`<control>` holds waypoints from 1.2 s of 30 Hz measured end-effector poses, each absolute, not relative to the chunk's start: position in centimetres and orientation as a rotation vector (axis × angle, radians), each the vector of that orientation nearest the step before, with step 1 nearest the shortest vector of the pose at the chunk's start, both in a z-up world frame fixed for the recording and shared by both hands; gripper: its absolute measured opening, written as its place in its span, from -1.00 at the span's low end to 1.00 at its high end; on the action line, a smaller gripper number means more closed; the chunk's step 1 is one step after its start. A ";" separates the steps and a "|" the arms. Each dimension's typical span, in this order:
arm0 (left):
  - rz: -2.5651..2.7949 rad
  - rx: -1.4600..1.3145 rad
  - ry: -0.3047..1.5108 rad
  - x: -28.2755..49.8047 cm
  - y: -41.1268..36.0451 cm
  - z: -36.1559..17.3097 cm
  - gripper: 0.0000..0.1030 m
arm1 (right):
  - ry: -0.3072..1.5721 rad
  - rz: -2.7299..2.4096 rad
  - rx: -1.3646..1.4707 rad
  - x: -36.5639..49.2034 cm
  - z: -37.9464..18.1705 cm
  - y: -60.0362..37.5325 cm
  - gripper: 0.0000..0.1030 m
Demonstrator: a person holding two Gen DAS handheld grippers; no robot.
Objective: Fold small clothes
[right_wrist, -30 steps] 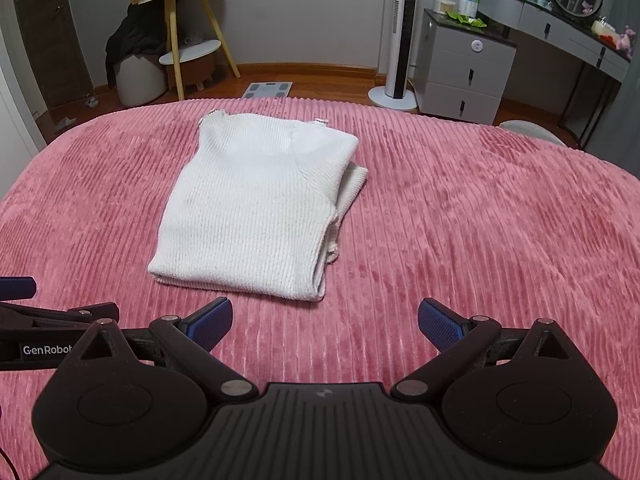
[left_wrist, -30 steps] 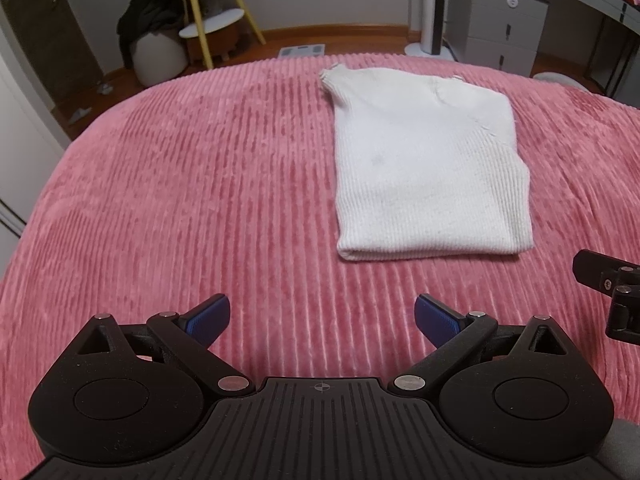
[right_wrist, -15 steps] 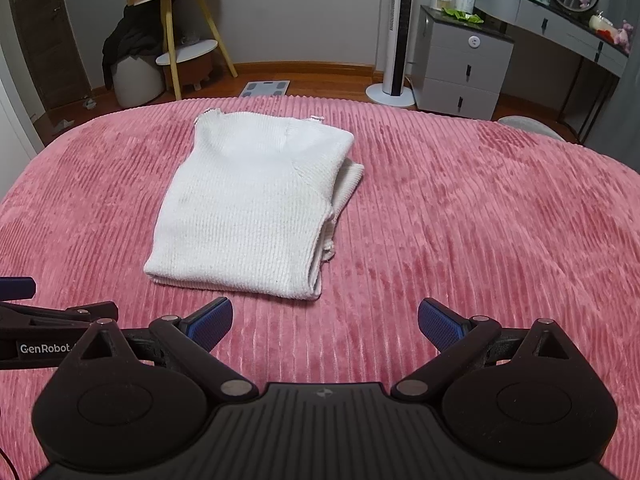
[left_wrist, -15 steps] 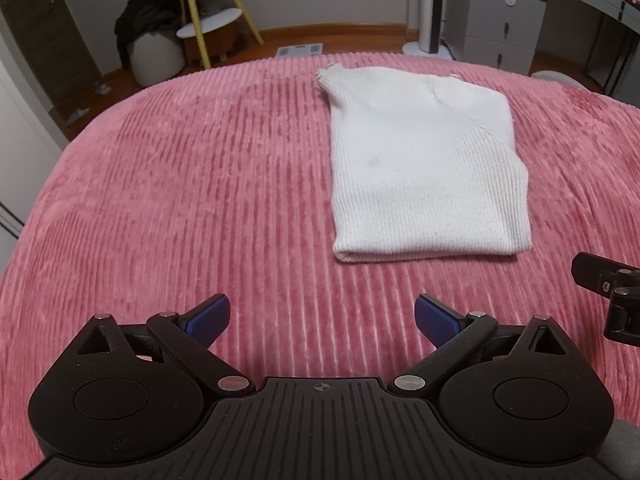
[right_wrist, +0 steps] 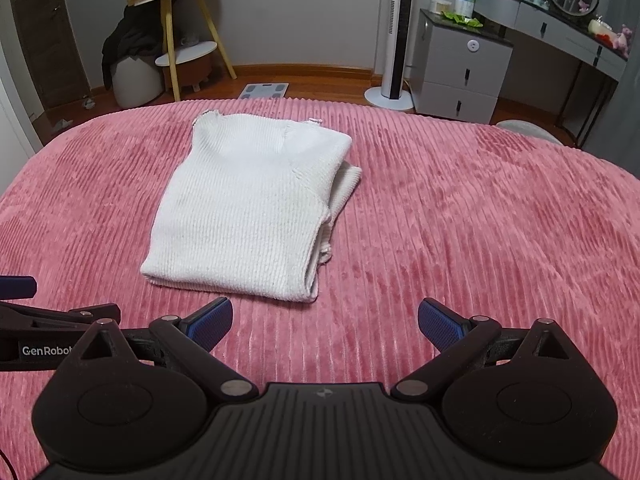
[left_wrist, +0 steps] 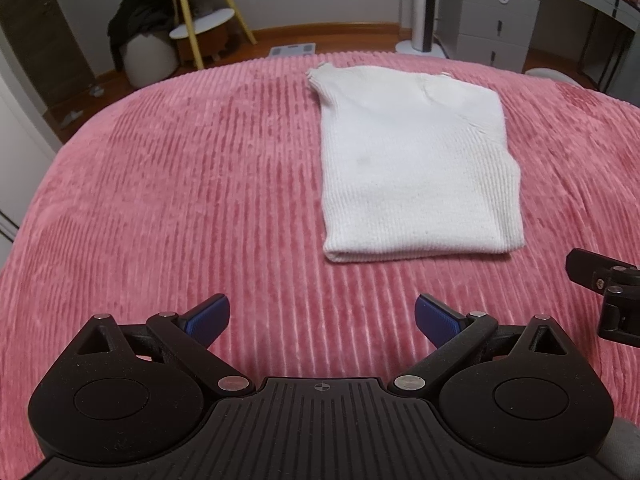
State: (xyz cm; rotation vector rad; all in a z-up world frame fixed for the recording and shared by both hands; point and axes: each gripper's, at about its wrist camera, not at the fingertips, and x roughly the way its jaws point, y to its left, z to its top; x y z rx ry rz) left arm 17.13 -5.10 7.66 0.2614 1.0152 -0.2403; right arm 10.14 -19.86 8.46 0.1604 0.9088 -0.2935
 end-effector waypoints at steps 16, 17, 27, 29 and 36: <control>-0.269 0.257 1.003 16.7 -5.4 8.0 1.00 | 0.898 -0.305 0.151 9.8 8.5 -19.7 0.92; -0.269 0.257 1.004 16.7 -5.4 8.0 1.00 | 0.897 -0.307 0.149 9.7 8.5 -19.7 0.92; -0.275 0.274 1.003 16.4 -5.6 8.0 1.00 | 0.898 -0.308 0.153 9.6 8.4 -19.7 0.92; -0.274 0.274 1.003 16.3 -5.6 8.1 1.00 | 0.897 -0.310 0.152 9.6 8.4 -19.7 0.92; -0.275 0.276 1.005 16.3 -5.6 8.1 1.00 | 0.892 -0.311 0.150 9.5 8.5 -19.6 0.92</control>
